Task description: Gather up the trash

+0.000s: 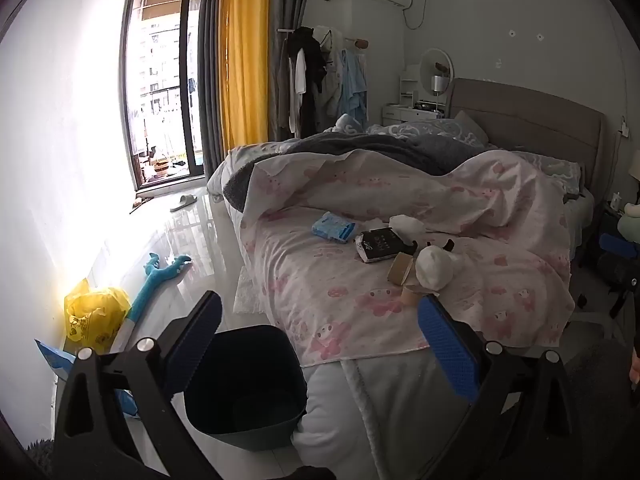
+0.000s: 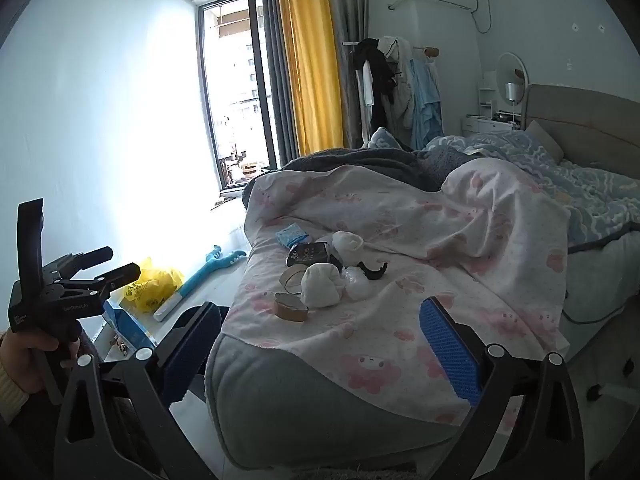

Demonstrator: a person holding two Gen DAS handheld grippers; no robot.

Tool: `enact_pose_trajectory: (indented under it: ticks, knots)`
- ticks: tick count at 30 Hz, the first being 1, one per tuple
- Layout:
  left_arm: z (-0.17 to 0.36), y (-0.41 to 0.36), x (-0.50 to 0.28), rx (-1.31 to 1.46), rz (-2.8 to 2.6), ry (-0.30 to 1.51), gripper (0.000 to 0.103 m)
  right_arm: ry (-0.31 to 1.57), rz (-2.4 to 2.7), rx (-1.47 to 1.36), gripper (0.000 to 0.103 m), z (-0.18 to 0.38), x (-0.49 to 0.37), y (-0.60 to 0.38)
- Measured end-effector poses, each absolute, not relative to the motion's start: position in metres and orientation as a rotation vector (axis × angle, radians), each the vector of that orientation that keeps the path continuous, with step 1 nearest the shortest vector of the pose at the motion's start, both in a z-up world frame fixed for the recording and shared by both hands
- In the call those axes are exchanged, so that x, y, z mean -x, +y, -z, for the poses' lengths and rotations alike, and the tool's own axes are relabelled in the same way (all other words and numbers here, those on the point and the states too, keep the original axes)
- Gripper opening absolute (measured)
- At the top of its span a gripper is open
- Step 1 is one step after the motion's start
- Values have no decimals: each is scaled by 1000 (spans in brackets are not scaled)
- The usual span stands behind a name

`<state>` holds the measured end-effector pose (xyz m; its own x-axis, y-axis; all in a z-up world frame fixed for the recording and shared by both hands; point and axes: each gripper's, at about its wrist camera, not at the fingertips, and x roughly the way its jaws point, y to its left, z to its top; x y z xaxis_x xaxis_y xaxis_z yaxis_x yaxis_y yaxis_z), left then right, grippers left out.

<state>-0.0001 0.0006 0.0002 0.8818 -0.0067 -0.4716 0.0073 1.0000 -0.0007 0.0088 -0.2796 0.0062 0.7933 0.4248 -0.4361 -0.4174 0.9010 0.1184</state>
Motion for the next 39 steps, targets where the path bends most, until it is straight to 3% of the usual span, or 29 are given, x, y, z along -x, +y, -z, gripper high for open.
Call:
enact_pose_trajectory:
  ticks: [39]
  knots:
    - [4,4,0,-11,5,505,100,474,-456,-29,100,-5,-9,-279]
